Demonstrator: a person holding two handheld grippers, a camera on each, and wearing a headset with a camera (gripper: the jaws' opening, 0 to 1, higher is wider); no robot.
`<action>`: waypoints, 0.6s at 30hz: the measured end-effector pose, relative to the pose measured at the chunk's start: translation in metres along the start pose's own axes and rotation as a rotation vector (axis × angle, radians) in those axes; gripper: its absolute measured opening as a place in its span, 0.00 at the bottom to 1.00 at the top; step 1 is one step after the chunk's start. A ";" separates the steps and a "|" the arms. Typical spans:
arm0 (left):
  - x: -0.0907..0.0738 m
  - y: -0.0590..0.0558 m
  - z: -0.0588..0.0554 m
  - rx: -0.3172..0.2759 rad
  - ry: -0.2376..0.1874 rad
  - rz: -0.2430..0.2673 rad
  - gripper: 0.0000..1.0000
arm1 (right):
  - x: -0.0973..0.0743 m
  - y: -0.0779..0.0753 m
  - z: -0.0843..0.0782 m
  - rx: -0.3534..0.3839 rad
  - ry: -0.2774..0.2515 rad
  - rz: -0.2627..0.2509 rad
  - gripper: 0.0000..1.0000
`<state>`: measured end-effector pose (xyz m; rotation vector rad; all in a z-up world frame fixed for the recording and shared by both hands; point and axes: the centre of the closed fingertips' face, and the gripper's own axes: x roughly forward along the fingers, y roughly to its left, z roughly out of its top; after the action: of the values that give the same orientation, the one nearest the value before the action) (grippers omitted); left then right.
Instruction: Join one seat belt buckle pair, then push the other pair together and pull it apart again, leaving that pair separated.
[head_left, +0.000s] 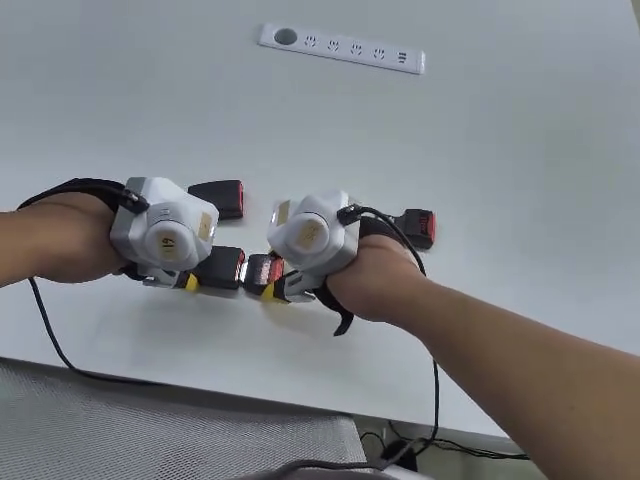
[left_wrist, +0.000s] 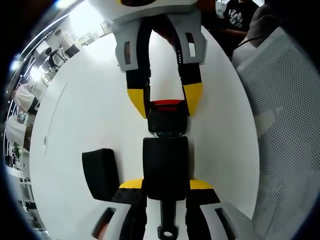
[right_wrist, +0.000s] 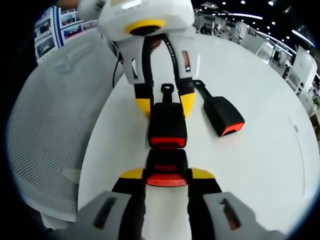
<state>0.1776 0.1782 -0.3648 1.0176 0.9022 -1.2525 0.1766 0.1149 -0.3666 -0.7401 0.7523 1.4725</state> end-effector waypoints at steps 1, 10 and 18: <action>-0.002 -0.001 0.001 0.001 -0.002 0.000 0.28 | -0.001 0.001 0.000 0.000 0.001 -0.001 0.30; -0.011 -0.004 0.001 -0.024 -0.024 0.014 0.28 | -0.005 -0.001 -0.002 -0.015 -0.010 -0.008 0.29; -0.001 0.004 -0.009 -0.022 -0.026 0.000 0.28 | -0.003 -0.003 -0.002 -0.015 -0.006 -0.015 0.29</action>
<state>0.1816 0.1878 -0.3658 0.9816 0.8937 -1.2505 0.1795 0.1113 -0.3652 -0.7515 0.7305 1.4674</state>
